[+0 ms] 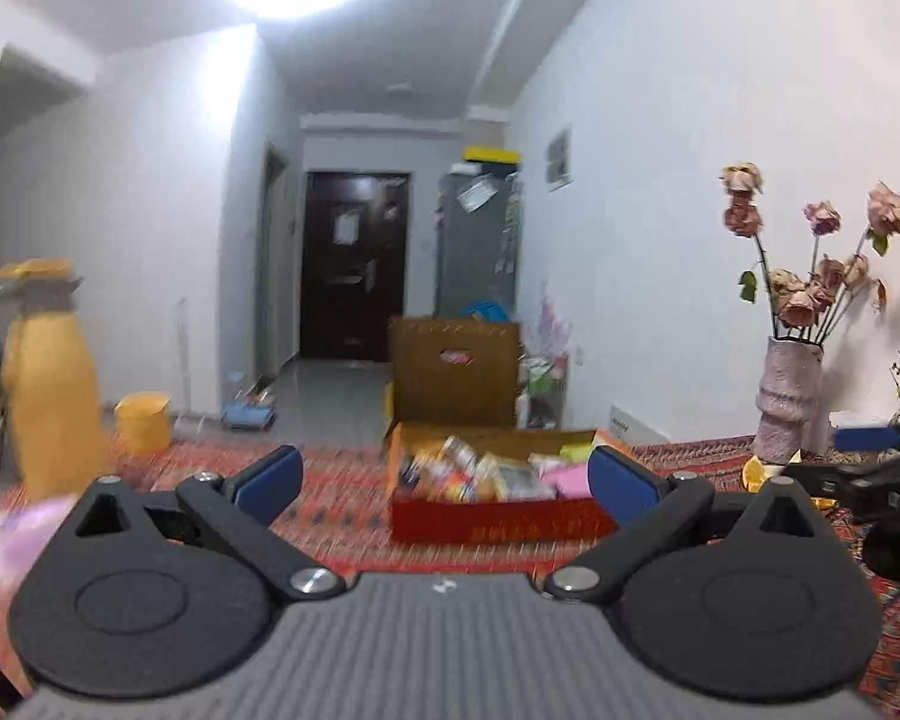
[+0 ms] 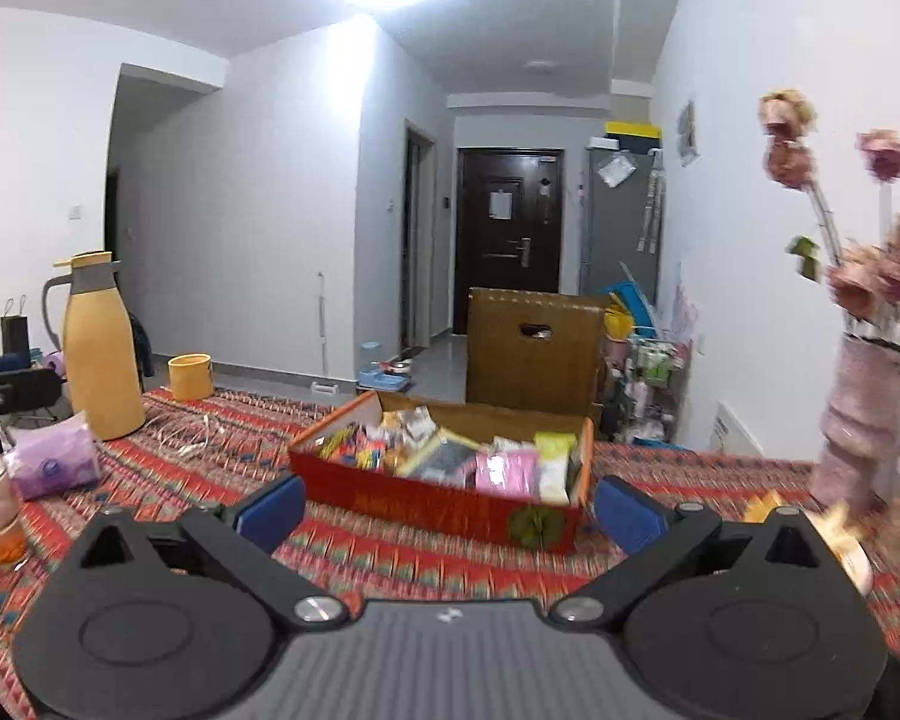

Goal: Organize snacks

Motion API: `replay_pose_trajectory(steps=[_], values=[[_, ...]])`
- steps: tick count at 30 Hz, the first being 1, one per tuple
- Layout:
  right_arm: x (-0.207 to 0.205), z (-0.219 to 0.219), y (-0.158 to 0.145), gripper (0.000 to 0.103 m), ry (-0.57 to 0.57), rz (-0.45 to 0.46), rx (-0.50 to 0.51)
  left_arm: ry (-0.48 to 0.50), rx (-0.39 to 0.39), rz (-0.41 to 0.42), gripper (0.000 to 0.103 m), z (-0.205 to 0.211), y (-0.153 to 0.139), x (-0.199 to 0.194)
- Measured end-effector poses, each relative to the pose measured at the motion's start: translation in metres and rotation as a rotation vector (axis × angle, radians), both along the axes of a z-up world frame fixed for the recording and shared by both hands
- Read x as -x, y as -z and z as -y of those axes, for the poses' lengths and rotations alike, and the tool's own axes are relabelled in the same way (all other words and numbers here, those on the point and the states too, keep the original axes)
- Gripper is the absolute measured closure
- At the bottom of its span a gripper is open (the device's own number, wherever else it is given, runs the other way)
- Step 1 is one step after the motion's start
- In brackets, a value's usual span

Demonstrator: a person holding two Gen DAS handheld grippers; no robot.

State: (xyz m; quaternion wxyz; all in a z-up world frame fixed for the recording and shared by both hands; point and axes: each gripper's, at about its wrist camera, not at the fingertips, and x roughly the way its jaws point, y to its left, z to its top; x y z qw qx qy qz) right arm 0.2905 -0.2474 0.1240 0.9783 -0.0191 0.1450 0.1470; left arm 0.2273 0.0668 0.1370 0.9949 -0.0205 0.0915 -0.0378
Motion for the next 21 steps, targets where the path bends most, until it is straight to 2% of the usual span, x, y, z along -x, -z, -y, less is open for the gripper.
replay_pose_trajectory(steps=[3,7,10,14,17,21], values=[[0.057,0.003,0.012,0.0,0.033,0.008,-0.03,-0.03,0.033,-0.021,0.0,-0.005,0.014,0.046],[0.122,0.004,0.035,0.0,0.084,0.008,-0.061,-0.022,0.047,-0.025,0.0,0.002,0.034,0.101],[0.16,0.004,0.057,0.0,0.118,-0.012,-0.076,-0.017,0.021,-0.032,0.0,0.015,0.051,0.135],[0.205,-0.001,0.084,0.0,0.126,-0.042,-0.071,-0.003,-0.057,-0.039,0.0,0.022,0.081,0.179],[0.235,-0.007,0.1,0.0,0.107,-0.049,-0.071,-0.046,-0.019,-0.077,0.0,0.022,0.096,0.199],[0.264,-0.012,0.107,0.0,0.097,-0.023,-0.113,-0.006,0.031,-0.096,0.0,0.018,0.105,0.22]])
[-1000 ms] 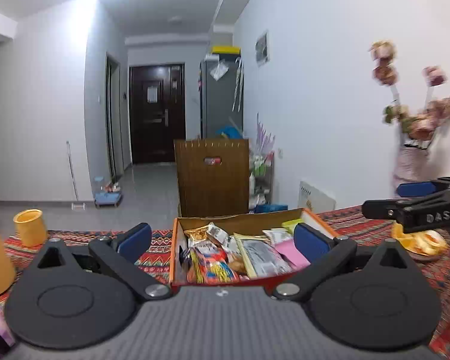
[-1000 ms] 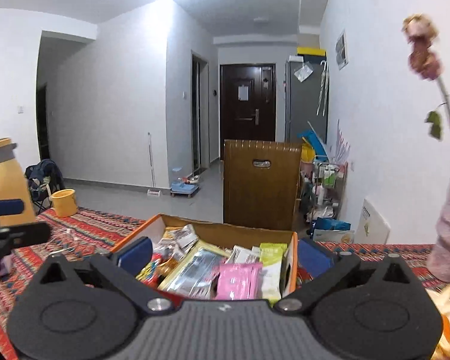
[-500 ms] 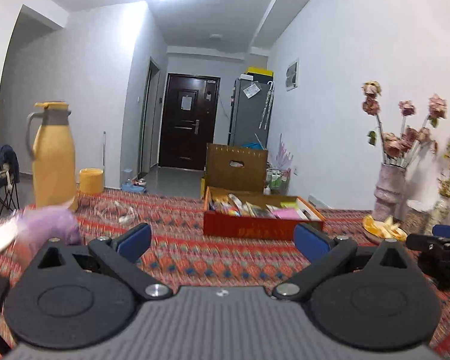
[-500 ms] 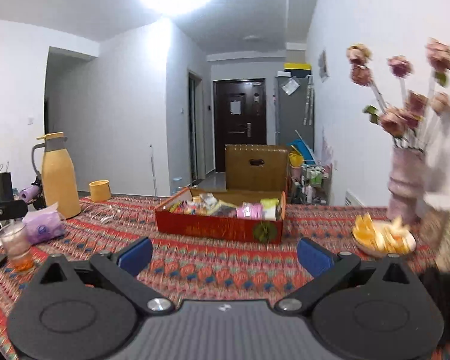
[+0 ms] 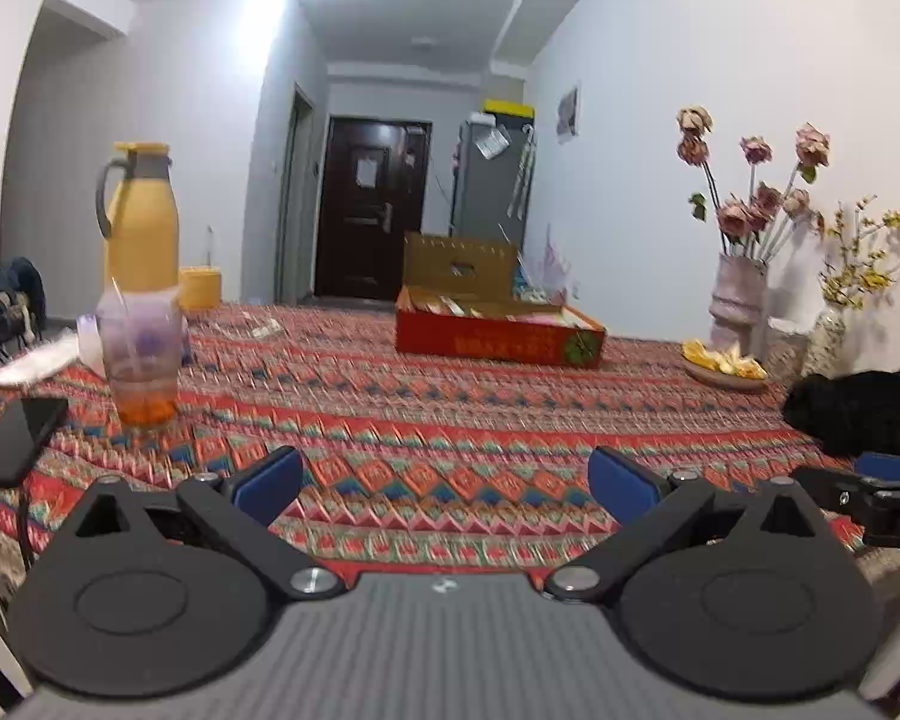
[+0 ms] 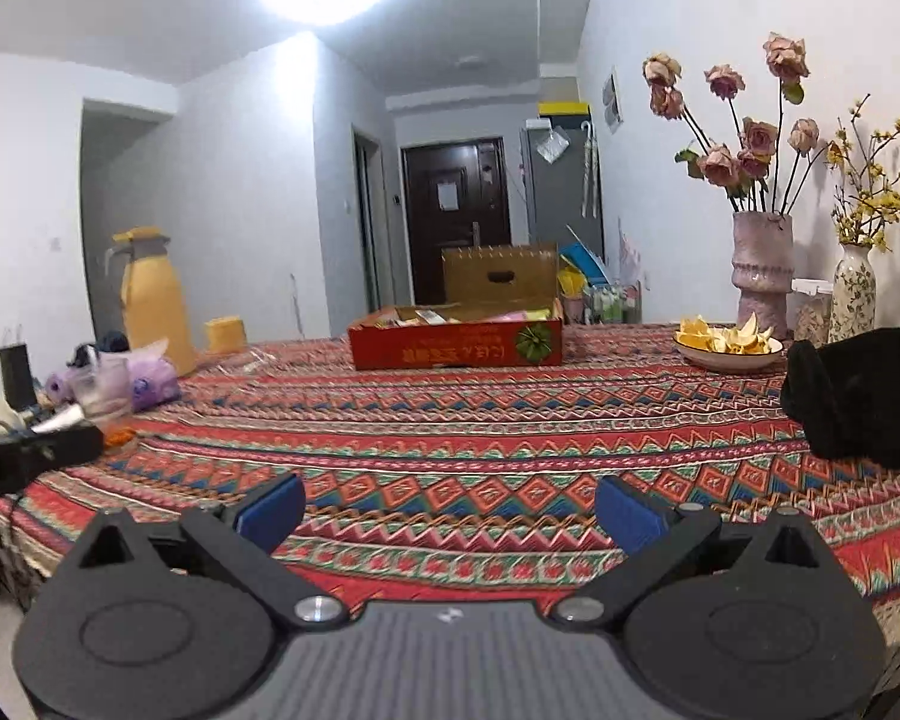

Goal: Organize snacks

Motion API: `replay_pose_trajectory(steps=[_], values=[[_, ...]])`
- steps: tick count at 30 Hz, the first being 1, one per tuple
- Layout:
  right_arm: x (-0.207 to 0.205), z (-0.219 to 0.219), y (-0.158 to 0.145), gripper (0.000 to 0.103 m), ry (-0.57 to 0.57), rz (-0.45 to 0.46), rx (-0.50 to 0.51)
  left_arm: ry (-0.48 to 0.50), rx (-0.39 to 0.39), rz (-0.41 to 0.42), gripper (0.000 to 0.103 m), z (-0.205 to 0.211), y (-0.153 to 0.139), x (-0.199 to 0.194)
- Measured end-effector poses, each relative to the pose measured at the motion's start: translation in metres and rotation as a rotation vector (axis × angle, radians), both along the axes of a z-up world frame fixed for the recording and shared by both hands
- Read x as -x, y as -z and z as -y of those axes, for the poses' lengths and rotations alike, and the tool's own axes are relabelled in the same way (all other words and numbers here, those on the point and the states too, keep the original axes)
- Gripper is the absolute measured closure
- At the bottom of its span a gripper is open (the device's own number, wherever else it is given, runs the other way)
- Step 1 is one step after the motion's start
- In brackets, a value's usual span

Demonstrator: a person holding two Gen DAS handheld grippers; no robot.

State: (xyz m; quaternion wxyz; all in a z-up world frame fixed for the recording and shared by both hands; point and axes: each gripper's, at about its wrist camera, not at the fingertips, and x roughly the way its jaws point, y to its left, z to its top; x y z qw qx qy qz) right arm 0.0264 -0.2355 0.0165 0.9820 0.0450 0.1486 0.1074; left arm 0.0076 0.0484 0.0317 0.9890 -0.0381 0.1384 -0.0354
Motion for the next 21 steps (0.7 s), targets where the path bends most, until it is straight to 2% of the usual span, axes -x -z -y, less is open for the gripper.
replay_pose_trajectory(steps=[4,21], values=[[-0.002,0.0,0.007,0.0,0.0,-0.007,0.005,0.028,-0.053,0.023,0.0,0.011,0.001,-0.001],[-0.008,0.002,0.017,0.0,0.002,-0.028,0.006,0.033,-0.051,0.0,0.0,0.021,0.007,-0.006]])
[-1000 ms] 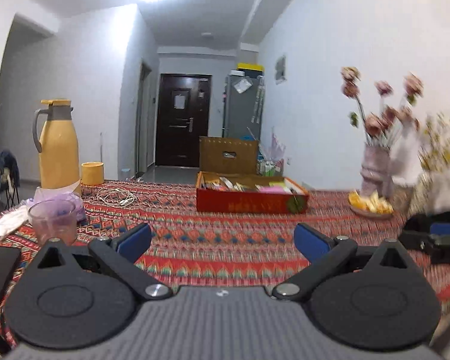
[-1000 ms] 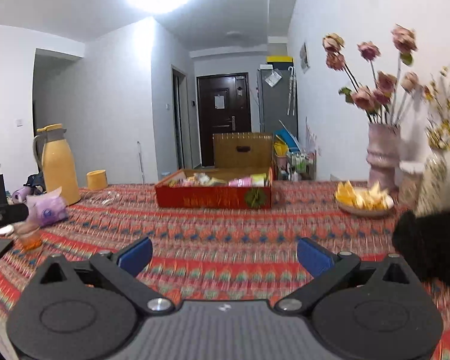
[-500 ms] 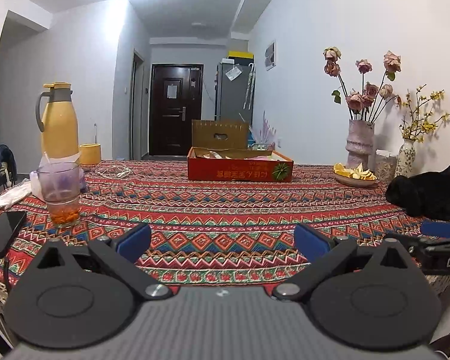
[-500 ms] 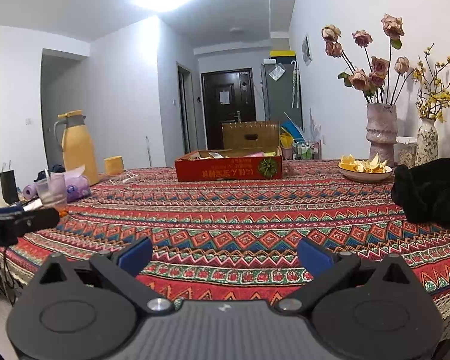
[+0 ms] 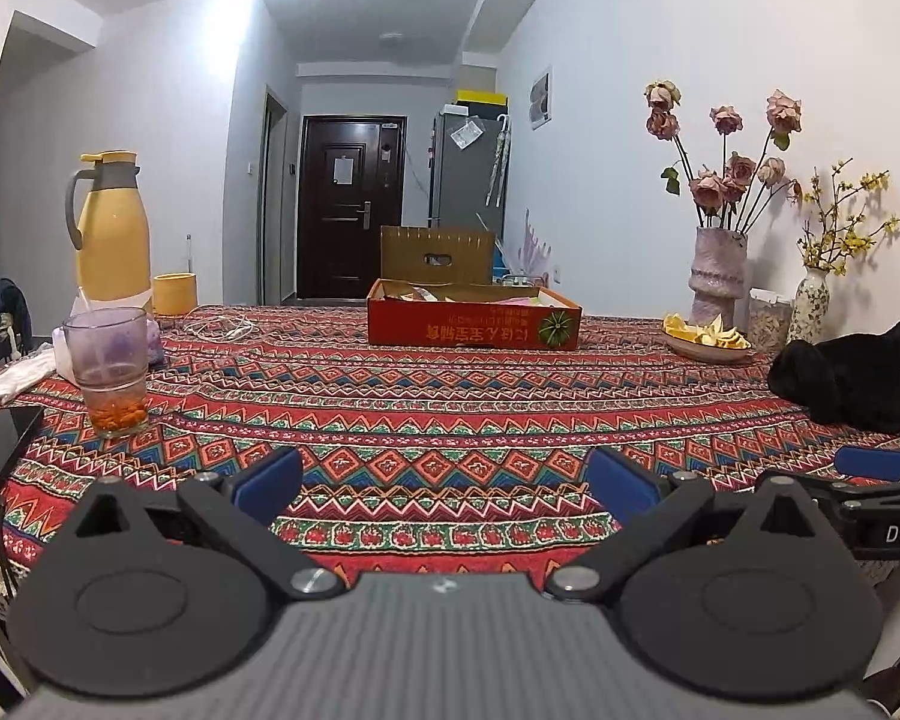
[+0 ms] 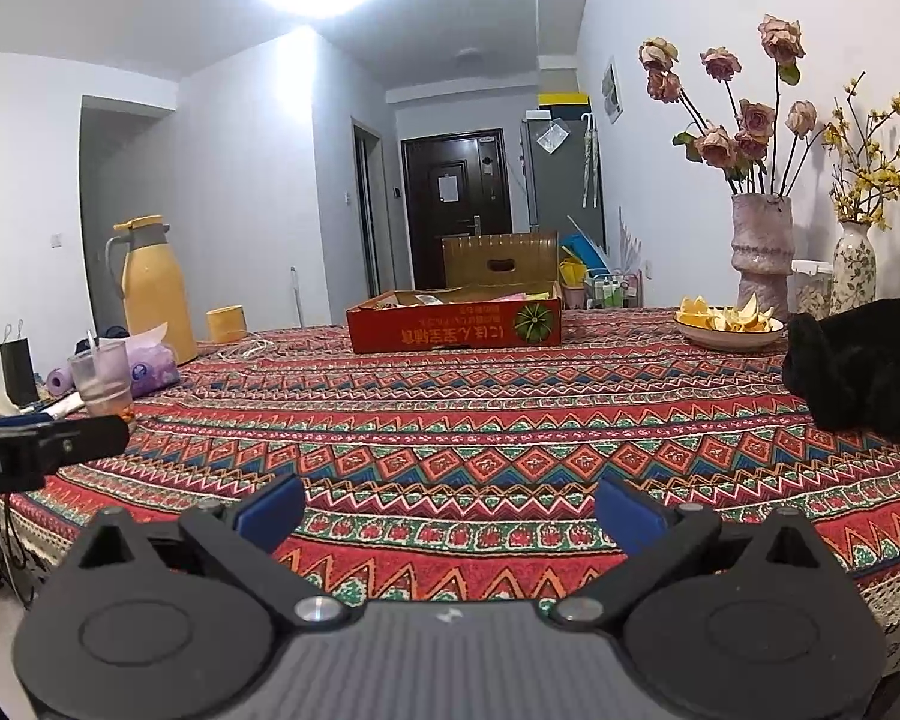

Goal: Organize snacks

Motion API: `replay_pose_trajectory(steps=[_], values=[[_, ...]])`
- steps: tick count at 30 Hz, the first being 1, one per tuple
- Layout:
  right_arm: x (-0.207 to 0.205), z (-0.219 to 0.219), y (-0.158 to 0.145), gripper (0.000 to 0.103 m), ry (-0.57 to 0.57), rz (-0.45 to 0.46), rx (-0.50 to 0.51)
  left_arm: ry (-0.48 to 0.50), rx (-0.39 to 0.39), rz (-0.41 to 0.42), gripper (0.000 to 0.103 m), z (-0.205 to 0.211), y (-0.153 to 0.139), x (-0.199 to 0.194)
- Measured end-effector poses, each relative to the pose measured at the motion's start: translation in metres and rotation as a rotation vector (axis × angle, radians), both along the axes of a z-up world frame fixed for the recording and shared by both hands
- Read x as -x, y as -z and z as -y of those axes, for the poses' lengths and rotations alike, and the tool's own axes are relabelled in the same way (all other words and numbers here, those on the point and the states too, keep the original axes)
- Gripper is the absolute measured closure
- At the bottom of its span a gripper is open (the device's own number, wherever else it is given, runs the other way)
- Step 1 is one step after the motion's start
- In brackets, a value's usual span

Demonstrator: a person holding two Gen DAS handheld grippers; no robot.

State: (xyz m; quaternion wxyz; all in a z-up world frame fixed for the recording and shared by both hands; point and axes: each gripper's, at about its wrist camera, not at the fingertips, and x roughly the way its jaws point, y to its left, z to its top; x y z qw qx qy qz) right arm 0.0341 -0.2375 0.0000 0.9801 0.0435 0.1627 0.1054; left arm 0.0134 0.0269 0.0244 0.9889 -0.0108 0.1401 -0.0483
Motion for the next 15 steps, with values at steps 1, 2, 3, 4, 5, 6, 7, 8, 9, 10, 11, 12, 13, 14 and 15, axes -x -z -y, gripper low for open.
replay_pose_trajectory(steps=[1,2,3,4,5,6,7,8,9,10,11,12,13,14,15], values=[[0.0002,-0.0008,0.0003,0.0,-0.001,0.0,0.002,0.001,-0.001,-0.001,0.0,0.0001,-0.0002,0.0],[0.0,-0.0012,0.0005,0.0,-0.003,-0.002,0.003,0.001,-0.002,-0.001,0.0,0.0,-0.0003,0.0],[-0.0005,-0.0008,0.0009,0.0,-0.006,-0.005,0.004,0.001,-0.003,-0.001,0.0,-0.0003,-0.0002,0.0],[-0.0016,-0.0014,0.0013,0.0,-0.01,-0.011,0.008,0.0,-0.003,-0.002,0.0,-0.0005,-0.0004,-0.0002],[-0.0025,-0.0023,0.0019,0.0,-0.011,-0.019,0.015,-0.001,-0.003,-0.003,0.0,-0.0008,-0.0004,-0.0002],[-0.0028,-0.0029,0.0023,0.0,-0.012,-0.021,0.02,-0.002,-0.003,-0.004,0.0,-0.0012,-0.0005,-0.0003],[-0.0026,-0.0035,0.0026,0.0,-0.012,-0.018,0.024,-0.002,-0.003,-0.004,0.0,-0.0013,-0.0005,-0.0003],[-0.0021,-0.0036,0.0029,0.0,-0.011,-0.016,0.026,-0.002,-0.004,-0.002,0.0,-0.0012,-0.0004,-0.0002],[-0.002,-0.0034,0.0029,0.0,-0.013,-0.015,0.028,-0.001,-0.005,-0.002,0.0,-0.0012,-0.0004,-0.0001],[-0.0019,-0.0033,0.0029,0.0,-0.016,-0.015,0.029,-0.001,-0.005,-0.002,0.0,-0.0009,-0.0004,-0.0001],[-0.0018,-0.0032,0.0031,0.0,-0.015,-0.014,0.028,0.0,-0.005,-0.003,0.0,-0.0011,-0.0002,-0.0003],[-0.0018,-0.0031,0.0031,0.0,-0.014,-0.013,0.027,0.0,-0.005,-0.005,0.0,-0.0013,0.0001,-0.0007],[-0.0019,-0.0029,0.0032,0.0,-0.014,-0.014,0.025,-0.002,-0.004,-0.007,0.0,-0.0011,0.0001,-0.0011],[-0.0021,-0.0026,0.0033,0.0,-0.014,-0.015,0.024,-0.003,-0.004,-0.009,0.0,-0.0012,0.0003,-0.0014],[-0.002,-0.0024,0.0033,0.0,-0.015,-0.015,0.023,-0.003,-0.004,-0.009,0.0,-0.0012,0.0005,-0.0015]])
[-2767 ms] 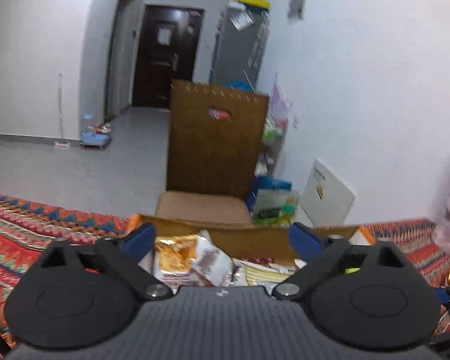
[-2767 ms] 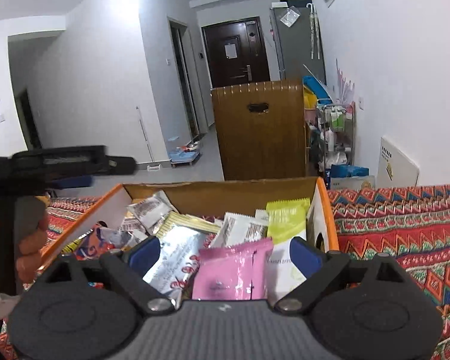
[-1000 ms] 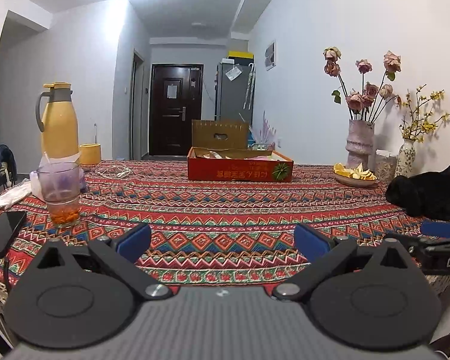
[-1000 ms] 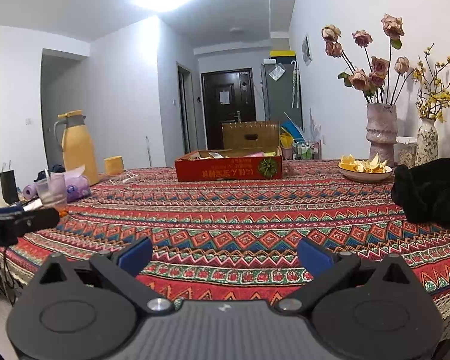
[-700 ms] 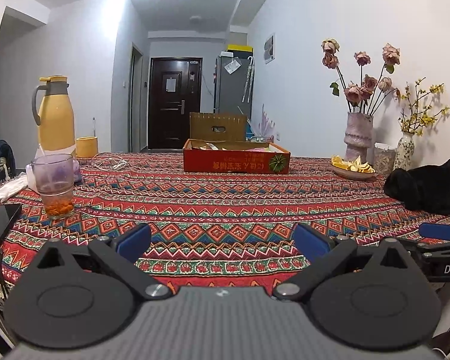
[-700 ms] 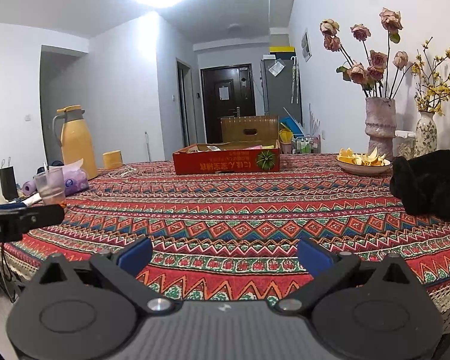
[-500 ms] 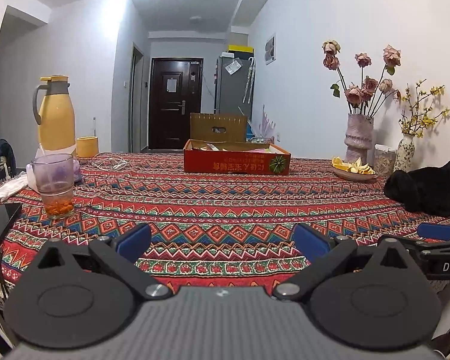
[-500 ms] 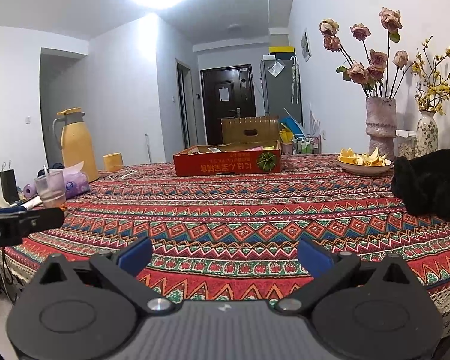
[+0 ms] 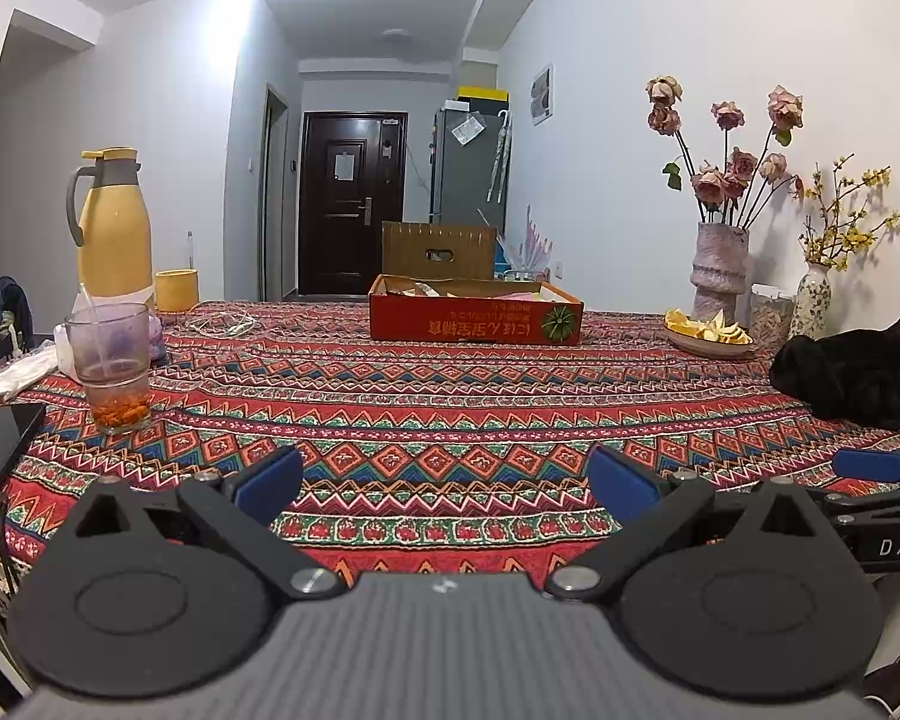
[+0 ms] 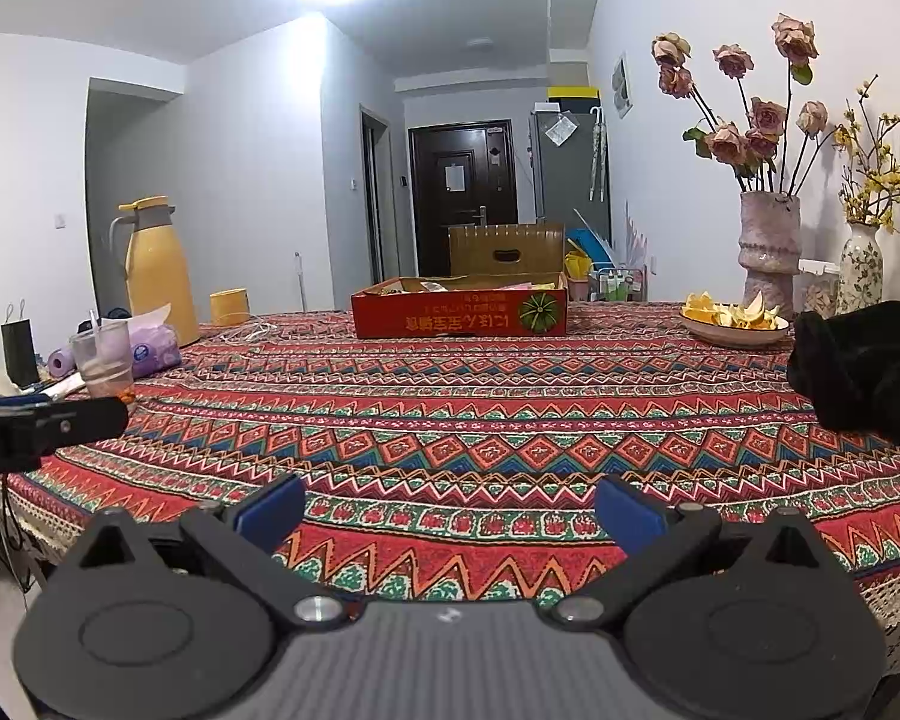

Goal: Organize snacks

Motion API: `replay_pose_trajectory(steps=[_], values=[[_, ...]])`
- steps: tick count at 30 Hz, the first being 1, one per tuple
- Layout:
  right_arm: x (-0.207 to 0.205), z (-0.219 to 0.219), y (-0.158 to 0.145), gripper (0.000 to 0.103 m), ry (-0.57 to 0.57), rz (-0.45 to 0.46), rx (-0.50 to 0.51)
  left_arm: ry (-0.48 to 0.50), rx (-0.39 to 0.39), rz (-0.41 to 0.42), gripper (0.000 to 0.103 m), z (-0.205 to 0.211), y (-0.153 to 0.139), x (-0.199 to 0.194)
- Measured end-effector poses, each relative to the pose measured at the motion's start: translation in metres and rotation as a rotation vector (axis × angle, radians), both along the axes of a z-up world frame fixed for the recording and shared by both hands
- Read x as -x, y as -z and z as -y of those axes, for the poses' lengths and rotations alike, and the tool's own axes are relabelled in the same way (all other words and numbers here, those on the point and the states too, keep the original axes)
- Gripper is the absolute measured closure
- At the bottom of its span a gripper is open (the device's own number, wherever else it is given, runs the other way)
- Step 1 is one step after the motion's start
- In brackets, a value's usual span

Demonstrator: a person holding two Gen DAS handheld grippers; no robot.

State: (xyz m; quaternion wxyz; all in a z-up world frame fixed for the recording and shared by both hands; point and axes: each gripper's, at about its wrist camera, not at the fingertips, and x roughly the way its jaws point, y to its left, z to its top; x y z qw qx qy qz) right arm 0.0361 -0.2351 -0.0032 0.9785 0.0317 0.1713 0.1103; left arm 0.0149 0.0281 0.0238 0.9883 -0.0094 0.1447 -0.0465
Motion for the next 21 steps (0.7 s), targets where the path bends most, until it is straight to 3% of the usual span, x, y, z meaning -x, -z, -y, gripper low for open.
replay_pose_trajectory(steps=[21], values=[[-0.0051,0.0008,0.003,0.0,0.01,-0.033,0.001,0.009,-0.002,-0.013,0.0,0.0012,0.0016,0.0001]])
